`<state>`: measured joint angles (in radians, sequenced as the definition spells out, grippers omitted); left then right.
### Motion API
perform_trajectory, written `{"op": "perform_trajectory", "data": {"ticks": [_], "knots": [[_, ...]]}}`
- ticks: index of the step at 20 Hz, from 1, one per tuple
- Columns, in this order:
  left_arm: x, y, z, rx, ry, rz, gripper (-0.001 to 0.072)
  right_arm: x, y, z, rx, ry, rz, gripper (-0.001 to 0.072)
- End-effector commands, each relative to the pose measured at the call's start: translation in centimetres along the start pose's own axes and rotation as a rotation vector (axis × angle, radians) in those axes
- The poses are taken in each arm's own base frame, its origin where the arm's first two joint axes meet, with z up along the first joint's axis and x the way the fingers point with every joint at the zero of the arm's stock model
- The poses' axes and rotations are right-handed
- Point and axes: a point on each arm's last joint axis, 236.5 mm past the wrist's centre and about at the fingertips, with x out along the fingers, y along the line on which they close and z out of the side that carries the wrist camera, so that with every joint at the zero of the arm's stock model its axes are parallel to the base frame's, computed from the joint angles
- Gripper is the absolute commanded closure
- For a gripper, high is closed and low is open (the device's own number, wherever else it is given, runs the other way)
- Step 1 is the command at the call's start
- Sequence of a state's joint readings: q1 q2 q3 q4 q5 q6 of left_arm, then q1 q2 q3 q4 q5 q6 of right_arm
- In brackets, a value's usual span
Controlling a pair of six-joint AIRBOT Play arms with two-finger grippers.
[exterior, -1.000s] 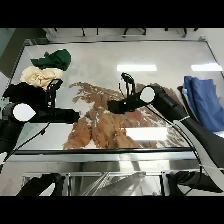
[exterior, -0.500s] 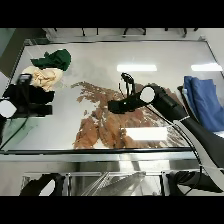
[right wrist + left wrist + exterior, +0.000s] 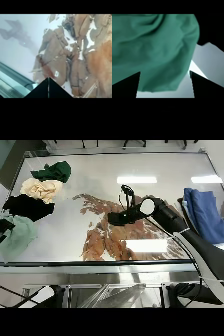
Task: Fold the shirts.
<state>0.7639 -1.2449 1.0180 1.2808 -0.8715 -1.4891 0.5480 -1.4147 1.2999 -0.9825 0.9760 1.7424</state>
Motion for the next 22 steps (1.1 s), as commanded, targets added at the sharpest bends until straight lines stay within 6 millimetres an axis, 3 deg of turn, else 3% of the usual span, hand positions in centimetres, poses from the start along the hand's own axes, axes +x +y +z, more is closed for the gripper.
{"op": "perform_trajectory", "data": {"ticks": [1, 6, 8, 9, 11, 12, 14, 16, 20, 22], "knots": [[4.3, 4.6, 2.8, -0.001, -0.053, 0.021, 0.0005, 0.0, 0.0, 0.0, 0.000, 0.001, 0.000, 0.0684], [10.4, 4.2, 2.3, 0.040, 0.084, -0.008, 0.0005, 0.0, 0.0, 0.0, 0.000, 0.001, 0.000, 0.0684], [12.0, 3.7, 1.9, 0.049, 0.131, -0.022, 0.0007, 0.0, 0.0, 0.0, 0.000, 0.001, 0.000, 0.0684], [12.5, 3.6, 1.7, 0.052, 0.146, -0.026, 0.0144, 0.0, 0.0, 0.0, 0.000, 0.001, 0.000, 0.0684], [12.8, 3.5, 1.8, 0.055, 0.144, -0.026, 0.0628, 0.0, 0.0, 0.0, 0.000, 0.001, 0.000, 0.0684], [12.6, 3.3, 1.9, 0.060, 0.140, -0.027, 0.0692, 0.0, 0.0, 0.0, 0.000, 0.001, 0.000, 0.0683], [11.2, 2.9, 1.6, 0.081, 0.164, -0.035, 0.0692, 0.0, 0.0, 0.0, 0.000, 0.001, 0.000, 0.0683], [8.5, 2.0, 1.7, 0.098, 0.161, -0.043, 0.0692, 0.0, 0.0, 0.0, 0.000, 0.001, 0.000, 0.0684], [0.0, -0.4, 0.3, 0.090, 0.066, -0.060, 0.0692, 0.0, 0.1, 0.3, 0.002, -0.011, 0.005, 0.0684], [-4.7, -2.1, -1.4, 0.040, -0.020, -0.089, 0.0692, 0.2, 0.2, 1.9, 0.004, -0.078, 0.013, 0.0683]]}}
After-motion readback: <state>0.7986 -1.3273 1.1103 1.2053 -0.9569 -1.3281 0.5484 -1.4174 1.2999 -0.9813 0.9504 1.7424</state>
